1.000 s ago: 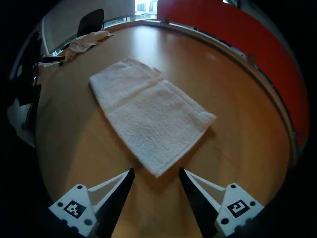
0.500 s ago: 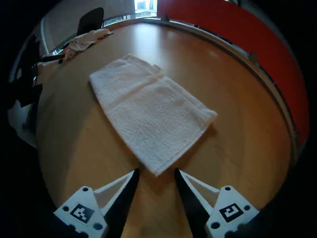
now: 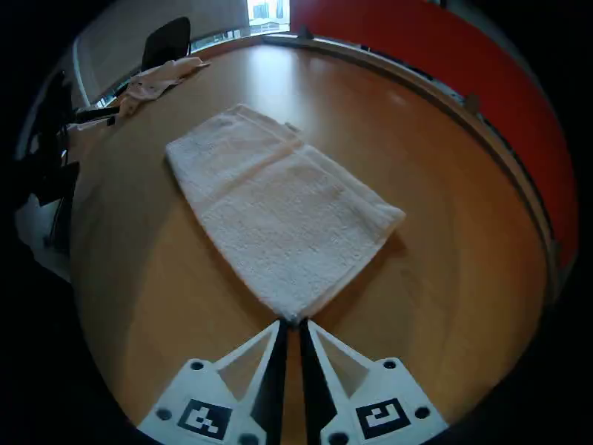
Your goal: Fold towel
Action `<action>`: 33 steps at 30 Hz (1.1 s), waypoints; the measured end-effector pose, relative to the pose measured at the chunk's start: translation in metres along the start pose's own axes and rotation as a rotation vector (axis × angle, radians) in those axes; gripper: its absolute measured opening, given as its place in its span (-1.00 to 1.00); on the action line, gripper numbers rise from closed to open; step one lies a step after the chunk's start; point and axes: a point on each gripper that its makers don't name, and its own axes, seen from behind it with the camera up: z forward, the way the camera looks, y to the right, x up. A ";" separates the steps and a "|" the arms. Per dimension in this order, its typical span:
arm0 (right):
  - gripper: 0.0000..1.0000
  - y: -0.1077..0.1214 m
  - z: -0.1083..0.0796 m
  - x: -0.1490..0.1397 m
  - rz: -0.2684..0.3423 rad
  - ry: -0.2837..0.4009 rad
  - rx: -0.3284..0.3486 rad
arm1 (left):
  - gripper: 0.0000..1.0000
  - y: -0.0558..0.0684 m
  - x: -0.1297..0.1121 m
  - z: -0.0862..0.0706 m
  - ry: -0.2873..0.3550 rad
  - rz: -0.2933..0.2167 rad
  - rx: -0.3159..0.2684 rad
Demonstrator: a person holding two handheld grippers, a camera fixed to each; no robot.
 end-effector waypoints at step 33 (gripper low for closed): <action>-0.94 0.023 -0.058 0.066 0.015 0.154 -0.061 | 0.99 -0.002 0.002 0.005 -0.006 -0.002 -0.004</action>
